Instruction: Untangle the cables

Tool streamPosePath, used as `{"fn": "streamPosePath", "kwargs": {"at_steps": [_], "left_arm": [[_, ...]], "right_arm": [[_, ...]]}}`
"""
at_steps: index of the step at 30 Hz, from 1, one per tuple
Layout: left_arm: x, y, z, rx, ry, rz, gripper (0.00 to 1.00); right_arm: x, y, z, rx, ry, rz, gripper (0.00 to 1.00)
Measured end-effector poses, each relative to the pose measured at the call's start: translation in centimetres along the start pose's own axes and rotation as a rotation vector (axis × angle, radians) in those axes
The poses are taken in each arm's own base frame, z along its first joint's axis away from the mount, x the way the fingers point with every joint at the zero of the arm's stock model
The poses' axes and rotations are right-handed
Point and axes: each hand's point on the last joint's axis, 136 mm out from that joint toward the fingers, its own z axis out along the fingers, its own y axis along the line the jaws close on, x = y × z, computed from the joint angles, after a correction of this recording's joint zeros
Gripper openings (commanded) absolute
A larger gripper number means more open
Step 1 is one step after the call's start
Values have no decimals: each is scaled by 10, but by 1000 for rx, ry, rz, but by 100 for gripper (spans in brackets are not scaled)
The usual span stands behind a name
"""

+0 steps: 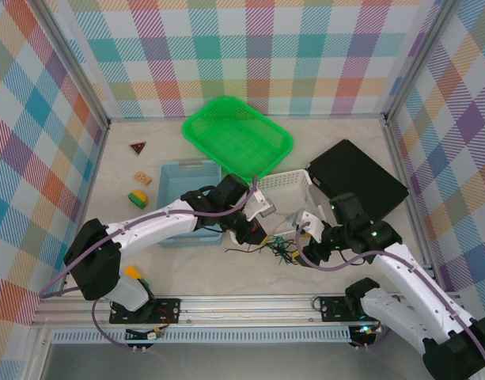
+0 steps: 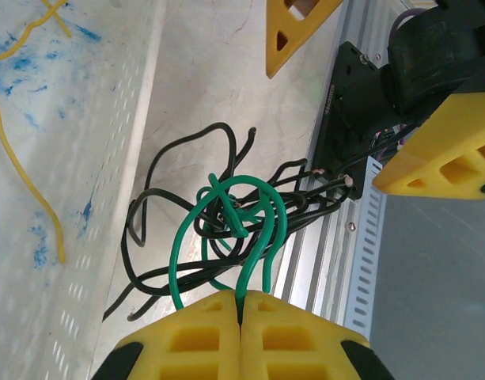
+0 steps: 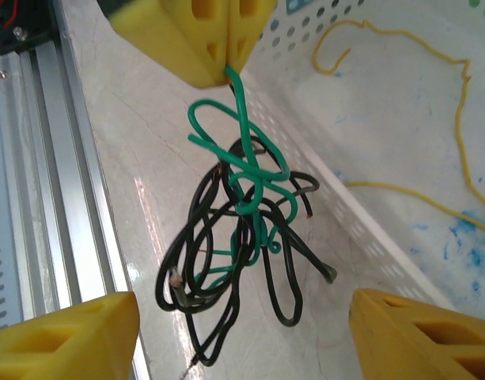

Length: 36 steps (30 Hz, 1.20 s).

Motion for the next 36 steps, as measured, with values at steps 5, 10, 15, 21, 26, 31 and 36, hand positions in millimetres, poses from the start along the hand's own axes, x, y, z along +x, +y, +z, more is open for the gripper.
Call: {"fn": "streamPosePath", "kwargs": {"at_steps": [5,10,15,21,26,31,36], "left_arm": [[-1,-1,-2,-4,1,3,0],[-7,-13,-19,-4,-33,27,0],[-30,-35,-46,3,-115,76,0],[-57,-52,-71,-7,-186,93,0],[-83,-56,-95,-61,-246,83,0],[-114,-43,-135,-187,-345,48,0],[-128,-14,-165,-318,-404,-13,0]], "right_arm": [[-18,-2,-6,2,-82,38,61],[-51,-15,-36,50,-291,116,64],[-86,-37,-78,109,-512,216,67],[-124,-54,-107,95,-600,324,66],[-156,-68,-130,92,-623,406,62],[-182,-78,-148,80,-604,488,54],[-188,-79,-151,51,-591,542,52]]}}
